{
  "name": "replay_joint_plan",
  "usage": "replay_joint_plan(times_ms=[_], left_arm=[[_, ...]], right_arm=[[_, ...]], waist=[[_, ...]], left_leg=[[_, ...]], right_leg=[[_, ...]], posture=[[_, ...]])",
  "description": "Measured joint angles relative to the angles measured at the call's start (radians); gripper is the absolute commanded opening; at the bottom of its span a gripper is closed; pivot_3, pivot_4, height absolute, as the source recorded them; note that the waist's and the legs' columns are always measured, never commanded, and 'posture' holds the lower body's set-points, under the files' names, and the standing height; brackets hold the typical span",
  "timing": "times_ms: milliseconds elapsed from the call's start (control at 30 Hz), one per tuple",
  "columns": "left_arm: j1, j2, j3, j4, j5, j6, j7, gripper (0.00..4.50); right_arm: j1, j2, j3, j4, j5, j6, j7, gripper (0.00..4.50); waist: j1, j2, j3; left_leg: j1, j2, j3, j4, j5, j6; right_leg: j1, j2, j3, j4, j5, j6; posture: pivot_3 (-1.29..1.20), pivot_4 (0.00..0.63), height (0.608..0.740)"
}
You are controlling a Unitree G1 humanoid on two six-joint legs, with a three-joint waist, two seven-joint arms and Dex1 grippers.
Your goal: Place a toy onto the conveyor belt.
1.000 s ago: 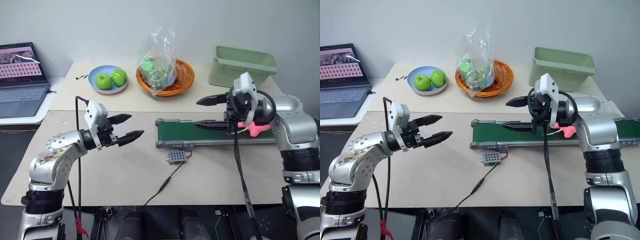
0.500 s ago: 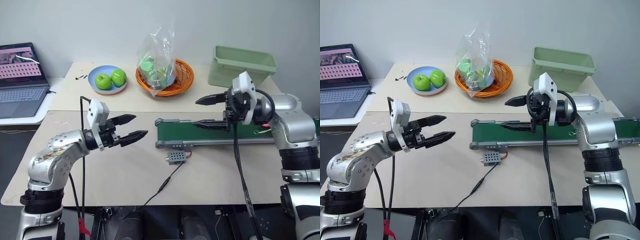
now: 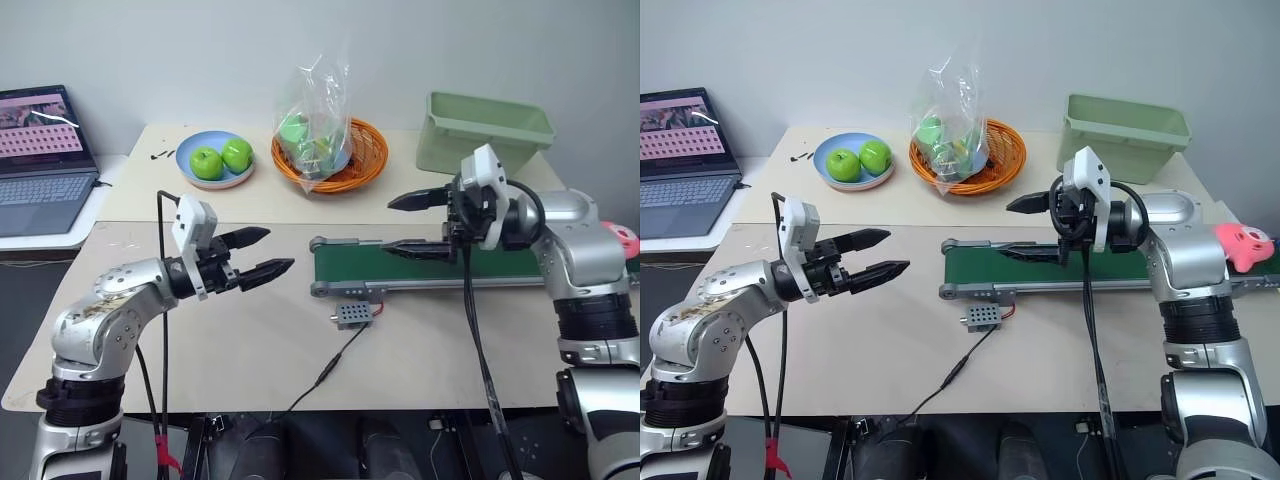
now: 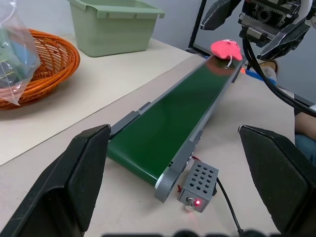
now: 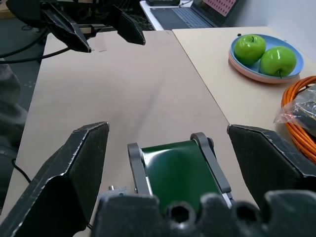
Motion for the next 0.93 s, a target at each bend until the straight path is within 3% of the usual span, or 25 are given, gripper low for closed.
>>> replay_joint_plan(times_ms=[933], left_arm=[[-0.005,0.057,0.04,-0.013,-0.095,0.051,0.038,4.41]], right_arm=[[0.003,0.025,0.019,0.014,-0.023,-0.028,-0.005,4.5]], waist=[[0.0,0.0,0.0]], left_leg=[[0.0,0.0,0.0,0.0,0.0,0.0]], right_leg=[[0.0,0.0,0.0,0.0,0.0,0.0]], posture=[[0.0,0.15,0.74]])
